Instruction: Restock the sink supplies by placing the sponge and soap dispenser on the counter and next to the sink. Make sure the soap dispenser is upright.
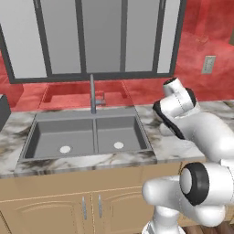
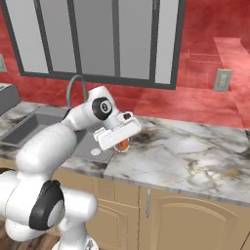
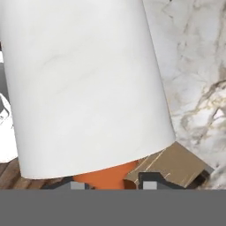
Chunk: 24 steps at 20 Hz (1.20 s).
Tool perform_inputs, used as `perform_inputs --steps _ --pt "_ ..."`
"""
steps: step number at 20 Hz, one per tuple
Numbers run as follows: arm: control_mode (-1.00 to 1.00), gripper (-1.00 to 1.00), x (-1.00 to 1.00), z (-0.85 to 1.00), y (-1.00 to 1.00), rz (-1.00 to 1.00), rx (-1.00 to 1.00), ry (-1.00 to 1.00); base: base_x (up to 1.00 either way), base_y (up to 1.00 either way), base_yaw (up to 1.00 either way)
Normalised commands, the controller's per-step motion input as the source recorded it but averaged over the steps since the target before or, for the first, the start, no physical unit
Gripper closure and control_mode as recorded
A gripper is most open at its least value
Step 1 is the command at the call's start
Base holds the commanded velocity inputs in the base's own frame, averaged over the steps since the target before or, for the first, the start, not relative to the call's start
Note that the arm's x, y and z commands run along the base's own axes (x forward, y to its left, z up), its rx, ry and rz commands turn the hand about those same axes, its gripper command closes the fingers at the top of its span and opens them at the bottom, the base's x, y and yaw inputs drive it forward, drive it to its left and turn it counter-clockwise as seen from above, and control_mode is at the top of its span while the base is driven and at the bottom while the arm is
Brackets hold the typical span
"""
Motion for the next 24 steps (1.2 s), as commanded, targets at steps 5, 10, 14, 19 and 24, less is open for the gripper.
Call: perform_inputs --steps 5,10,14,19,24 --pt "-1.0 1.0 0.56 -0.06 0.0 0.0 -0.14 0.39 0.0 0.0 0.0" --pt "-1.0 1.0 0.57 0.0 0.03 0.06 -0.13 0.41 0.0 0.0 0.0" --pt "-1.0 1.0 0.26 -0.03 0.0 0.03 -0.15 0.1 0.0 0.0 0.0" --pt "-1.0 1.0 0.18 -0.14 0.0 0.0 -0.18 0.02 0.0 0.0 0.0" --pt "-1.0 1.0 0.28 -0.05 0.0 0.03 -0.16 -0.03 0.0 0.0 0.0"
